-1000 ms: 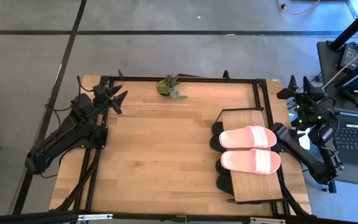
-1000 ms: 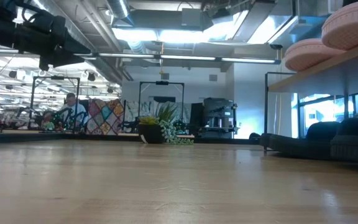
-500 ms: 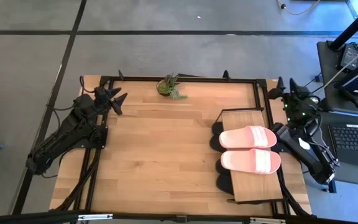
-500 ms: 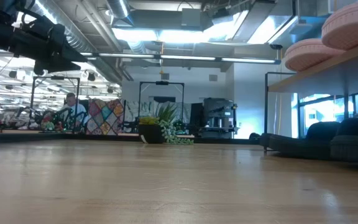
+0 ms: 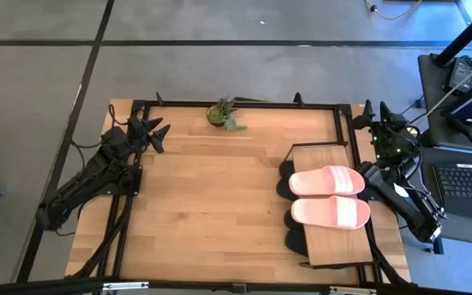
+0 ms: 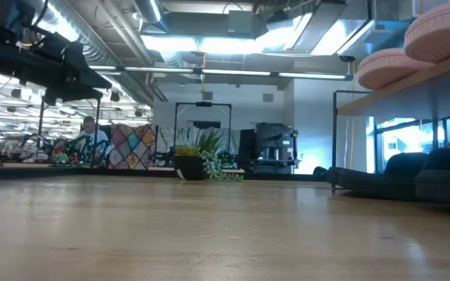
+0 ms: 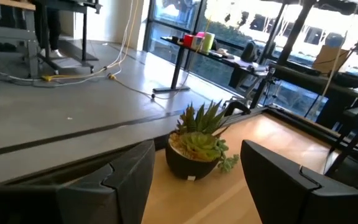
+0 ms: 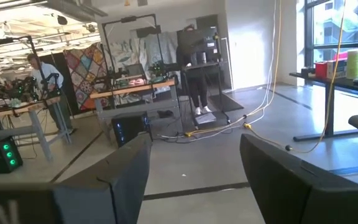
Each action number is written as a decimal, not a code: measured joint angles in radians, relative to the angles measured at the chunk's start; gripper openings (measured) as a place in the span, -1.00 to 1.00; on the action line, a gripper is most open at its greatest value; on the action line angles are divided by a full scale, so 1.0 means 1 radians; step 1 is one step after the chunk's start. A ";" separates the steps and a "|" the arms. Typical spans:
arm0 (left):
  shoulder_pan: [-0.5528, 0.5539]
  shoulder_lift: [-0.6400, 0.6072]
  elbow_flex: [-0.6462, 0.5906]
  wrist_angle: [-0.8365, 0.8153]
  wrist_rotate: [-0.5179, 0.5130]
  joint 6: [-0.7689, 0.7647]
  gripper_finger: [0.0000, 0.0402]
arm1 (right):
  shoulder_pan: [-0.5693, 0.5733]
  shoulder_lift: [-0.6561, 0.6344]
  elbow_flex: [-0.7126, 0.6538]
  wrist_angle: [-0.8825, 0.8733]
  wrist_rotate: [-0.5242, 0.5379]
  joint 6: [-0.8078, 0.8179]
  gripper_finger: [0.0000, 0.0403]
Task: Pick and place slides into the shelf
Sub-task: Return to Home Position
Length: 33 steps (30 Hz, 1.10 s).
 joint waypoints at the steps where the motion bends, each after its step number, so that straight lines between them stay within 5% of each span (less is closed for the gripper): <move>1: 0.000 -0.006 -0.016 0.015 0.005 -0.003 0.14 | 0.000 0.000 0.000 0.000 0.000 -0.001 0.23; 22: 0.000 -0.038 -0.065 0.023 -0.006 -0.013 0.14 | -0.001 0.000 -0.001 -0.032 0.005 -0.046 0.23; 33: -0.002 -0.038 -0.065 0.024 0.019 -0.060 0.14 | -0.001 0.000 -0.179 0.147 0.072 -0.021 0.23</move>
